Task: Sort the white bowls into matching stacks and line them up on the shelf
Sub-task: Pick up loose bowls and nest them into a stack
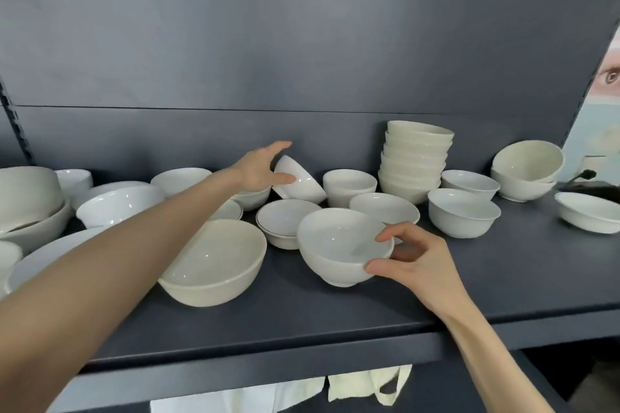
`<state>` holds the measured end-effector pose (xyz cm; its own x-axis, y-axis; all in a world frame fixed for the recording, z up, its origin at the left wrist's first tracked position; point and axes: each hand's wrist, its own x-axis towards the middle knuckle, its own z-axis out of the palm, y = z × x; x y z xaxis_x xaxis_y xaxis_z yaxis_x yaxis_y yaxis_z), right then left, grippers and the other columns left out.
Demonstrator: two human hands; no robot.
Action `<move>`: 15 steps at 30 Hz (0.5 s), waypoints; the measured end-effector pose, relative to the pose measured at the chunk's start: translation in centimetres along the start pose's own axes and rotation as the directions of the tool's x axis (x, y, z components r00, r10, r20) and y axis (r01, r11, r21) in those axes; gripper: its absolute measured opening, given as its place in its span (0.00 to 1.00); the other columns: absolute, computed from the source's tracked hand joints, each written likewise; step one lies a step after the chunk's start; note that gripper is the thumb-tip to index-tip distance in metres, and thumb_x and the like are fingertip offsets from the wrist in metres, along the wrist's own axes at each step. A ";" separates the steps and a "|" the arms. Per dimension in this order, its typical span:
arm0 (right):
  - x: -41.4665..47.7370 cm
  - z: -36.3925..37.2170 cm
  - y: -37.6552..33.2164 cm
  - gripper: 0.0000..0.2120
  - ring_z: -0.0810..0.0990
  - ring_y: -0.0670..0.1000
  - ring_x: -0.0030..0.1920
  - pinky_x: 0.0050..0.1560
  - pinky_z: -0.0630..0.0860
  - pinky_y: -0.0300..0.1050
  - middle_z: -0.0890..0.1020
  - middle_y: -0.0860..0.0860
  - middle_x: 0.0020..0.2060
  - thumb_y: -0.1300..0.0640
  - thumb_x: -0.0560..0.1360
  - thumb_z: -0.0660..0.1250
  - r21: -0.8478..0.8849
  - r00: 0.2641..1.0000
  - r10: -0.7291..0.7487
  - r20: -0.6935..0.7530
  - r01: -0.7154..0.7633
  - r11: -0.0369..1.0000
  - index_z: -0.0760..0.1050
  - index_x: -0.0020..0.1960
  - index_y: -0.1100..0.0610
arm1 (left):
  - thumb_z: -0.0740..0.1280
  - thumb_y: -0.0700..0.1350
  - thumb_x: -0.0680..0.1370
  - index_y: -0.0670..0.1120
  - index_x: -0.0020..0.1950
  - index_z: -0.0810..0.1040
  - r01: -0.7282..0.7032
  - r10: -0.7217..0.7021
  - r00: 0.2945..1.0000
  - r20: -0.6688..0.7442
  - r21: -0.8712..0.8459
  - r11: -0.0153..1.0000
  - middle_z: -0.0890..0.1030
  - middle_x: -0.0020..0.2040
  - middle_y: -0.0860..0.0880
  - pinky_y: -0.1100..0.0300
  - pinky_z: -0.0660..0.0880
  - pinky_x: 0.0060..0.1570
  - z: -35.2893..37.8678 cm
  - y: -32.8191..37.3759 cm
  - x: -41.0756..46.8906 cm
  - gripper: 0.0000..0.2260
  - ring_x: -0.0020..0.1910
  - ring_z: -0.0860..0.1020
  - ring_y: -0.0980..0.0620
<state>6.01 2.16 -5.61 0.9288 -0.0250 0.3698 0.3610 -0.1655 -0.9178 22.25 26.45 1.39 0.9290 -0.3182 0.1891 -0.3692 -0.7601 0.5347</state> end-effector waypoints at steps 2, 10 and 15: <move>-0.1 0.2 -0.1 0.24 0.82 0.45 0.36 0.39 0.79 0.37 0.83 0.43 0.37 0.51 0.48 0.79 -0.012 1.000 -0.001 -0.024 0.001 1.000 0.78 0.40 0.57 | 0.69 0.50 0.76 0.53 0.77 0.59 -0.013 0.012 0.999 0.031 0.016 1.000 0.65 0.75 0.50 0.59 0.63 0.65 0.1 -0.3 0.9 0.32 0.69 0.68 0.47; -0.5 0.1 0.5 0.20 0.85 0.50 0.40 0.40 0.79 0.39 0.84 0.51 0.44 0.51 0.46 0.80 -0.042 0.999 0.033 0.001 -0.033 0.999 0.79 0.37 0.50 | 0.71 0.48 0.74 0.44 0.63 0.71 -0.052 0.050 0.998 0.022 0.057 0.997 0.74 0.48 0.49 0.57 0.67 0.49 1.1 -0.4 2.3 0.20 0.49 0.69 0.48; -0.4 0.0 0.6 0.21 0.85 0.52 0.41 0.42 0.80 0.44 0.83 0.53 0.46 0.51 0.47 0.80 -0.056 0.998 0.050 0.037 -0.048 0.997 0.78 0.37 0.49 | 0.75 0.44 0.71 0.41 0.55 0.73 -0.072 0.072 0.996 -0.061 -0.012 0.997 0.68 0.36 0.52 0.57 0.63 0.37 1.5 -0.7 1.9 0.18 0.44 0.66 0.46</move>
<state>5.88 2.08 -6.25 0.9480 0.0028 0.3182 0.3111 -0.2190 -0.9248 24.26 25.51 0.14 0.9000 -0.3365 0.2770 -0.4352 -0.7284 0.5291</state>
